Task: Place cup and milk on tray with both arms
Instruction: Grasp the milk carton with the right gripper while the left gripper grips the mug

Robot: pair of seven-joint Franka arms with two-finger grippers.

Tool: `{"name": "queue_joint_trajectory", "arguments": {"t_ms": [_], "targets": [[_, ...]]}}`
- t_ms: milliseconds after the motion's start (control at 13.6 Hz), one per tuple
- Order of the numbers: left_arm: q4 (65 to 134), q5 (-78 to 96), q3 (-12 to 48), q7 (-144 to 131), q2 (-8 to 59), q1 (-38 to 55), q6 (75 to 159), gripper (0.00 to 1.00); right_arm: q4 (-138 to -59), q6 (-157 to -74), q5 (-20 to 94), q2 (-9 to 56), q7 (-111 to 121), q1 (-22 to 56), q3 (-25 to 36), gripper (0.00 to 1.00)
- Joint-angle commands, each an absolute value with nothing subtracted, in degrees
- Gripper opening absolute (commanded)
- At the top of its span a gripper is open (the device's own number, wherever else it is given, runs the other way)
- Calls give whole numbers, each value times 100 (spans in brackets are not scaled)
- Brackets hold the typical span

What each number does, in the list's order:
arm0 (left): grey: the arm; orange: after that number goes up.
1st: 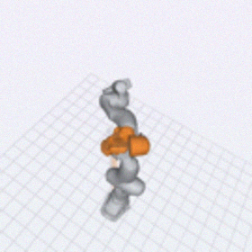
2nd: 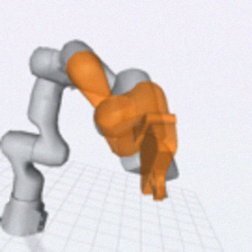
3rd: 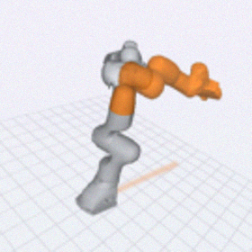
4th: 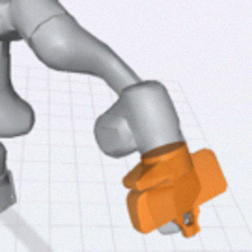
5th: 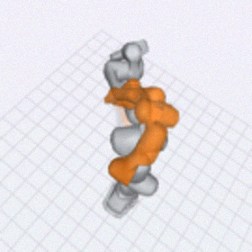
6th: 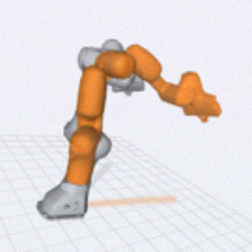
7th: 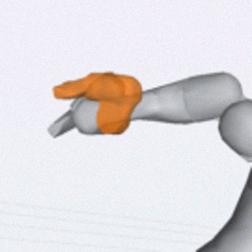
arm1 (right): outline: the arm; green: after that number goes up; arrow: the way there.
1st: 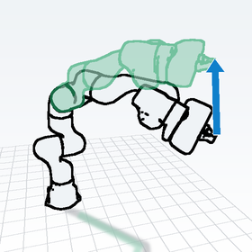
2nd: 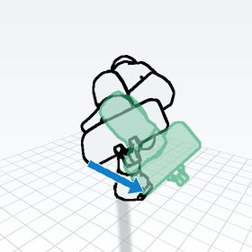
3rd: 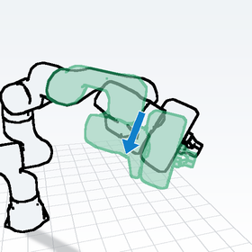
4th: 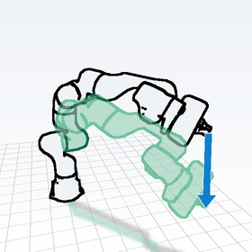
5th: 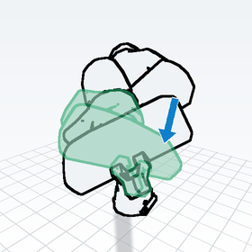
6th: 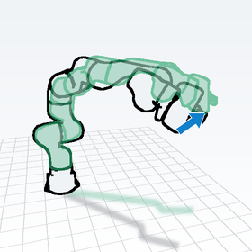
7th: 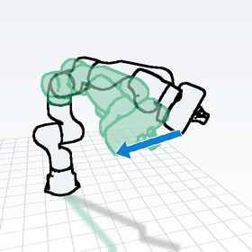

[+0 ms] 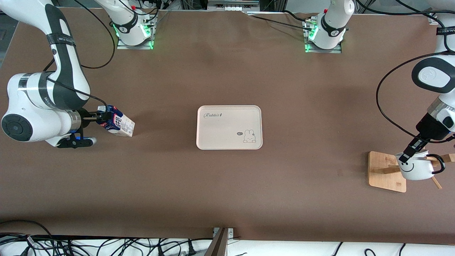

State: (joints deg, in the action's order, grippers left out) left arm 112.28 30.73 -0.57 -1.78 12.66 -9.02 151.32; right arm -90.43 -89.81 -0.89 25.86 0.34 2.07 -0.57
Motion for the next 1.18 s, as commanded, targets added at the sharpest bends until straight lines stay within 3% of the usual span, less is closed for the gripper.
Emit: {"name": "queue_joint_trajectory", "arguments": {"t_ms": [0, 588, 1029, 1102], "targets": [[11101, 3261, -26, -97, 1108, -940, 14496, 0, -9193, -9053, -44, 2514, 123, 167, -79, 100], [10487, 2797, 26, -61, 993, -792, 13265, 0, -9492, -9220, -35, 2514, 123, 167, -79, 100], [9300, 2312, 158, -26, 1011, -747, 10849, 0, -9712, -9369, -9, 2505, 114, 167, -88, 100], [9151, 2320, 158, -18, 1011, -756, 10515, 0, -9712, -9369, -9, 2505, 114, 167, -88, 87]]}}
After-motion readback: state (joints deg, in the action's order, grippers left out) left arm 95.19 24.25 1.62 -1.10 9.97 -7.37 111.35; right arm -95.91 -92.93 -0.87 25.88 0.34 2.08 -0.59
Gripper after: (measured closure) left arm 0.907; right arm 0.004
